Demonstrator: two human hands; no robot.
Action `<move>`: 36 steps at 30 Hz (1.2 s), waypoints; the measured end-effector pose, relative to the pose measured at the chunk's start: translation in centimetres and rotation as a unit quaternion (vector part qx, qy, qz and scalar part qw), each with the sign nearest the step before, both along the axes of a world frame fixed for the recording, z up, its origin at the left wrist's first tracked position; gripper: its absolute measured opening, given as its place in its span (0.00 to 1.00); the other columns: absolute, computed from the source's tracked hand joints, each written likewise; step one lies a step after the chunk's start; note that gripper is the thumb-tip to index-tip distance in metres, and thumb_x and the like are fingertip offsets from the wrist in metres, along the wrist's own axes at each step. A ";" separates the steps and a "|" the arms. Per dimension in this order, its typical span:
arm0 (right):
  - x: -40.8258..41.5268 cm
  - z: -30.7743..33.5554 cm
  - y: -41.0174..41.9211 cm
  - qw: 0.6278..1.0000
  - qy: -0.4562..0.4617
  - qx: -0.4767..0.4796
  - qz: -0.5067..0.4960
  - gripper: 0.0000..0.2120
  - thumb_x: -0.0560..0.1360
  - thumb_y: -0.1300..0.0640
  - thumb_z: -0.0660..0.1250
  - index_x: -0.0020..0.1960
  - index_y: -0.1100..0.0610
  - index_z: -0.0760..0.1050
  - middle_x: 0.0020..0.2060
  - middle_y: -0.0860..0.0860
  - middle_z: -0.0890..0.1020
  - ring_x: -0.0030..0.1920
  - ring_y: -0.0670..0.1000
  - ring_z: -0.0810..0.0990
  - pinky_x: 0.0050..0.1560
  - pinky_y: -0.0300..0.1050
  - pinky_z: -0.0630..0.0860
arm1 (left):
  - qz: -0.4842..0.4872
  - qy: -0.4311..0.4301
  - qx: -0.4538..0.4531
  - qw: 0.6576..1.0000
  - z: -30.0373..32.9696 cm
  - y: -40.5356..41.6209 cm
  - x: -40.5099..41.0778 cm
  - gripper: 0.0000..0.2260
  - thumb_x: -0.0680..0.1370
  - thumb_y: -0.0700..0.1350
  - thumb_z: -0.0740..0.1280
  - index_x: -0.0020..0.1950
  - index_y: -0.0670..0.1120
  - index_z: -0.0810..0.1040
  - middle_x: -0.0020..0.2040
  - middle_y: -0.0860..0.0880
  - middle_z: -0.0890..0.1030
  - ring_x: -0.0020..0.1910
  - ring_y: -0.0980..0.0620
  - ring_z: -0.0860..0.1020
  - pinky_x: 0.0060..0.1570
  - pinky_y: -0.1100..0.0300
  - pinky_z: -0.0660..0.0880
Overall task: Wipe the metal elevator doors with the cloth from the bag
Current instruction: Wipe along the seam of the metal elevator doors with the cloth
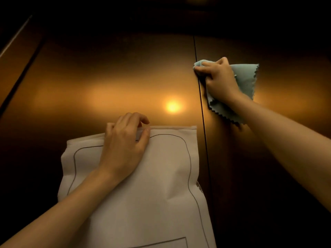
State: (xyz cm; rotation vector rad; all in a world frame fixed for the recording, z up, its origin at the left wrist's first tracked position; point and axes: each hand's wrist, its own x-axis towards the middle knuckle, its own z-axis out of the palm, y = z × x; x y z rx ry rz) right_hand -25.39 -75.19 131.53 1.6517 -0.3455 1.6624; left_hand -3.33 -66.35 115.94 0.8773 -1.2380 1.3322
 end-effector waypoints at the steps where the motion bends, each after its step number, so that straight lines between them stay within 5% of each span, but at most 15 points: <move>1: -0.2 -1.1 0.1 1.000 0.010 0.001 0.004 0.19 0.77 0.67 0.57 0.64 0.56 0.75 0.57 0.55 0.78 0.54 0.61 0.68 0.54 0.50 0.68 | 0.003 0.000 0.001 1.000 -0.3 0.1 -0.2 0.07 0.74 0.49 0.59 0.48 0.50 0.74 0.43 0.57 0.71 0.45 0.55 0.71 0.42 0.60 0.56; 7: -1.5 -8.2 -0.6 0.998 0.057 -0.007 0.008 0.18 0.75 0.68 0.59 0.61 0.56 0.77 0.59 0.53 0.79 0.50 0.58 0.68 0.49 0.43 0.63 | 0.024 -0.002 0.051 0.998 -4.2 0.7 -0.3 0.07 0.75 0.50 0.59 0.46 0.50 0.74 0.43 0.53 0.76 0.43 0.52 0.72 0.42 0.57 0.59; 16: -2.8 -22.0 -0.2 0.994 0.103 0.024 -0.005 0.20 0.71 0.72 0.64 0.60 0.58 0.77 0.58 0.59 0.79 0.51 0.62 0.72 0.49 0.50 0.70 | 0.044 -0.020 0.112 0.993 -13.7 3.0 -0.3 0.11 0.77 0.51 0.56 0.47 0.48 0.75 0.43 0.51 0.75 0.42 0.53 0.72 0.42 0.58 0.59; 24: -3.8 -35.3 0.5 0.990 0.133 0.044 -0.016 0.18 0.74 0.62 0.56 0.59 0.58 0.78 0.56 0.58 0.81 0.54 0.57 0.70 0.48 0.58 0.74 | 0.040 -0.004 0.191 0.981 -25.0 5.0 -0.8 0.10 0.77 0.50 0.57 0.49 0.47 0.75 0.44 0.50 0.75 0.43 0.55 0.68 0.43 0.61 0.59; 36: -6.4 -55.6 1.8 0.956 0.272 0.098 -0.055 0.19 0.73 0.69 0.59 0.59 0.57 0.78 0.54 0.54 0.82 0.55 0.58 0.71 0.51 0.54 0.68 | 0.022 0.001 0.347 0.938 -38.0 9.5 -1.2 0.15 0.78 0.49 0.58 0.50 0.42 0.80 0.42 0.46 0.76 0.40 0.55 0.68 0.33 0.57 0.69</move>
